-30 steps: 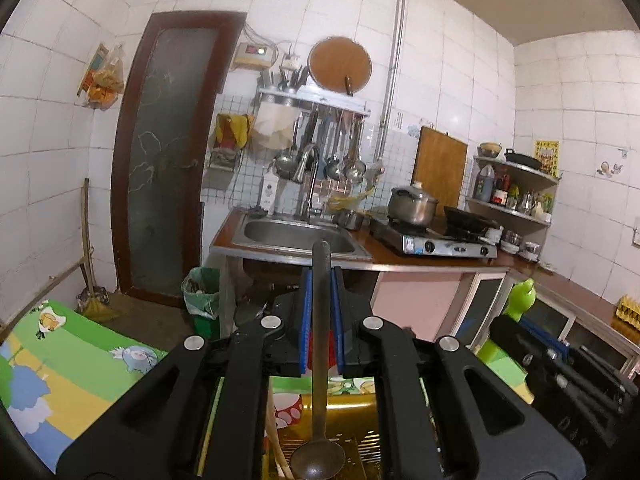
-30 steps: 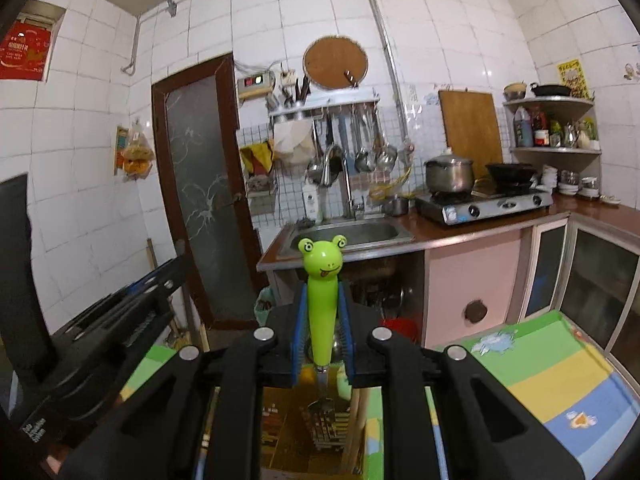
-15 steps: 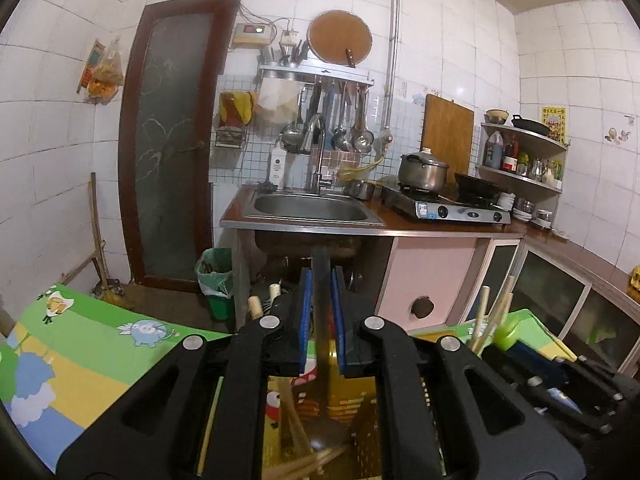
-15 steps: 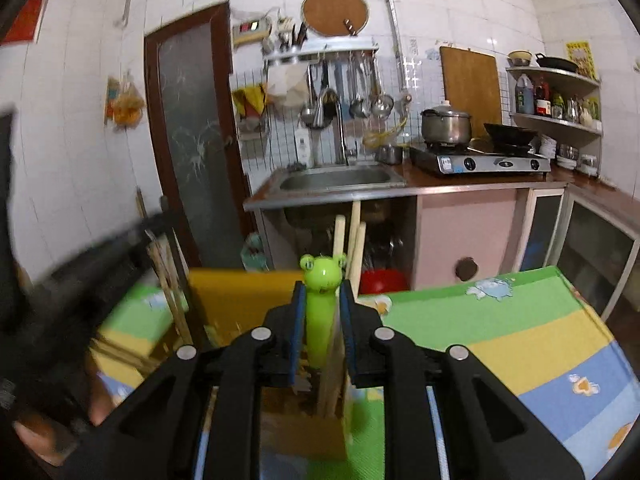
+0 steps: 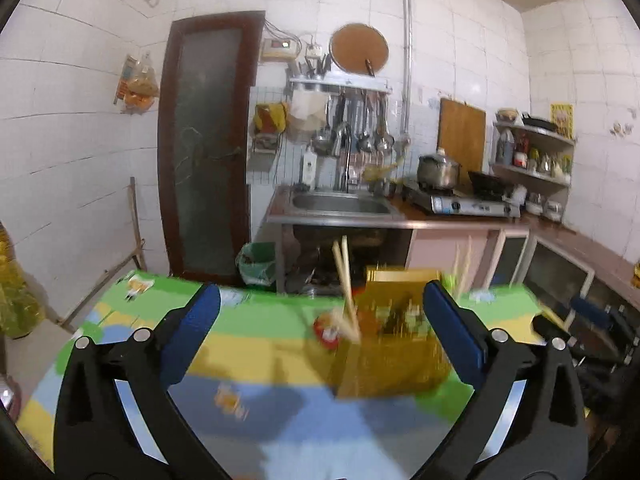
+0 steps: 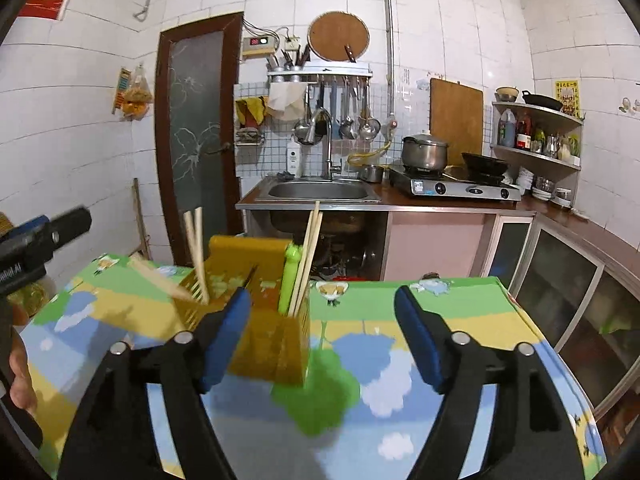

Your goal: Organize utensils

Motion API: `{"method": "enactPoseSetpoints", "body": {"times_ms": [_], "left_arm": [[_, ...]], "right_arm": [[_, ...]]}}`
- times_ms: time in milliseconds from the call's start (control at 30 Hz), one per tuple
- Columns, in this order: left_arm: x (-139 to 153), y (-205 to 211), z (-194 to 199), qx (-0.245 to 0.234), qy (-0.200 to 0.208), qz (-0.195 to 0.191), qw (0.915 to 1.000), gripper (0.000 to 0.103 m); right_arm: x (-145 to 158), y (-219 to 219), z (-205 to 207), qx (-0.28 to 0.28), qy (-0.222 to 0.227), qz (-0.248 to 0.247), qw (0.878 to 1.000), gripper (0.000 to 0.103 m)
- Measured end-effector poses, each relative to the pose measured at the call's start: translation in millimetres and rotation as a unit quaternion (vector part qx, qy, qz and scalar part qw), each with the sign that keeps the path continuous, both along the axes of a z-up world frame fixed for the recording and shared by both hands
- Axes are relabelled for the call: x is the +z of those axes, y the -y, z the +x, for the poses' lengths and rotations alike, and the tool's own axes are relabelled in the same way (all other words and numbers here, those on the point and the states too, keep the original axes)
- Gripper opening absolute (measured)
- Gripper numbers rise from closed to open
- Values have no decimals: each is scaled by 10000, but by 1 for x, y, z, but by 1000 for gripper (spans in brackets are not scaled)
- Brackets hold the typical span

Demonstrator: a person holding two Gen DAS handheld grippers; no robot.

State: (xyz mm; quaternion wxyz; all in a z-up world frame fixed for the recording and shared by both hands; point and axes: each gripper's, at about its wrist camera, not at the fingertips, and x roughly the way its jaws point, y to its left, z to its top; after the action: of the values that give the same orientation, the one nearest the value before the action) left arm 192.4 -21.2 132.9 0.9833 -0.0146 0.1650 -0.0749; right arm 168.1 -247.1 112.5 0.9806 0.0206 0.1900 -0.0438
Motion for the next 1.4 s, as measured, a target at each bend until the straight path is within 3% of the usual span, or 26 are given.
{"method": "enactPoseSetpoints", "body": {"times_ms": [100,200,500,600,733,900,1400], "left_arm": [[-17,-14,-34,19,-139,-36,9999,98],[-36,-28,-71,78,-150,-117,9998,98],[-95,-38,-138,268,-5,176,9995,98],[-108,-36,-145,317,28,371,9988,98],[-117,-38,-155,336,229,358,9985,98],[-124,-33,-157,362,296,453,9979,98],[-122,-44,-162,587,361,256,9973,98]], "right_arm": [[-6,-3,-38,57,123,74,9999,90],[-17,-13,-73,42,202,-9,9998,95],[-69,-30,-133,-13,188,156,9997,98],[-77,-32,-139,-92,213,183,9996,98],[-82,-39,-150,-156,502,-50,9986,98],[-92,-46,-150,-120,526,-128,9985,98],[-96,-39,-154,-233,538,8,9983,98]]}}
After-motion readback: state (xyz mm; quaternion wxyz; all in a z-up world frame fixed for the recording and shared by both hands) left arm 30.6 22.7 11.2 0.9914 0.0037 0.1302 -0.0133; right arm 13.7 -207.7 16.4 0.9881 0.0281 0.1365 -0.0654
